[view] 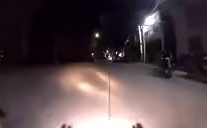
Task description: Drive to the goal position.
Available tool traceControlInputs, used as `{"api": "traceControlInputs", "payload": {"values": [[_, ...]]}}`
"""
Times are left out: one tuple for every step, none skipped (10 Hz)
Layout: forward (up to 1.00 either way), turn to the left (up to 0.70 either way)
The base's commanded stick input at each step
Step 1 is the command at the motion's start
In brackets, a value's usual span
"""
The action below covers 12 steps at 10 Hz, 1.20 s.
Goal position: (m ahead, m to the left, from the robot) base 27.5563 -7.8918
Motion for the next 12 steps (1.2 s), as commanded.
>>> {"api": "traceControlInputs", "payload": {"values": [[0.60,-0.15],[0.60,-0.15],[0.60,-0.15],[0.60,-0.15],[0.60,-0.15],[0.60,-0.15],[0.60,-0.15],[0.60,-0.15],[0.60,-0.15],[0.60,-0.15],[0.60,-0.15],[0.60,-0.15]]}}
